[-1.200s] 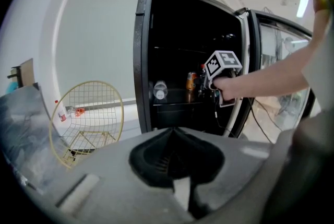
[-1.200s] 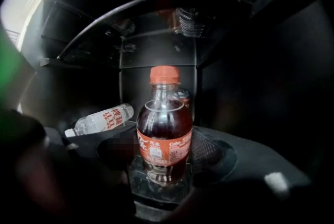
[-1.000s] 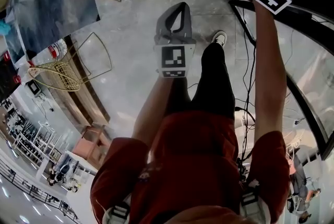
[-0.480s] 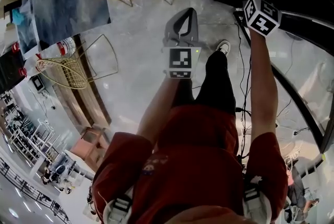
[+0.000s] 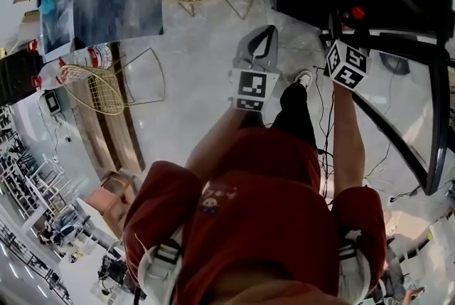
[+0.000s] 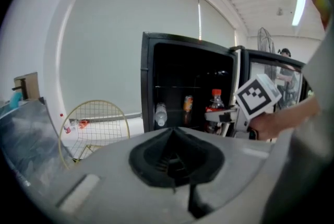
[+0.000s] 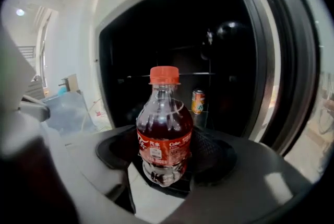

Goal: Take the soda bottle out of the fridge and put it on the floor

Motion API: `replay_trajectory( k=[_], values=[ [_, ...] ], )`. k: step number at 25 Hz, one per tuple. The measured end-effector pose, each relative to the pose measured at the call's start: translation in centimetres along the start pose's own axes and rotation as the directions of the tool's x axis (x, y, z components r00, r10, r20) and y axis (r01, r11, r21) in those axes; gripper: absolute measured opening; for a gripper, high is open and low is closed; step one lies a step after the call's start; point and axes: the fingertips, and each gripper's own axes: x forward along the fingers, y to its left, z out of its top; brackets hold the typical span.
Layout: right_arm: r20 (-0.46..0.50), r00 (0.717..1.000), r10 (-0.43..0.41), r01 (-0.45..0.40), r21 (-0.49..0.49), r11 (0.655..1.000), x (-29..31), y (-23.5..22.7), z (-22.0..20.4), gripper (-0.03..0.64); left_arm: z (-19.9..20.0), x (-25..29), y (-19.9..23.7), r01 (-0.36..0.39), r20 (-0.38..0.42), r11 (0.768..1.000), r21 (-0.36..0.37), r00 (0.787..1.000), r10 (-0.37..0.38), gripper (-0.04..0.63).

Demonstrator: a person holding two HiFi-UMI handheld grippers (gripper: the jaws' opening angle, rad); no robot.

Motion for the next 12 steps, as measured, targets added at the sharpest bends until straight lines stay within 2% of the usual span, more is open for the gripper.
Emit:
replay_trajectory(
  k=[6,12],
  values=[
    [0.011,0.999,0.047,-0.046,-0.042,0.998,-6.2,2.6,3.4,0.299,4.0,-3.7,0.3,0.001,0.041,1.000,0.005,0.999,-0.001,0.000],
    [0.021,0.995,0.093,-0.092,-0.069,0.993,-9.9,4.7,6.7,0.299,7.9,-5.6,1.9,-0.036,0.104,0.999,-0.006,0.994,0.037,0.000]
  ],
)
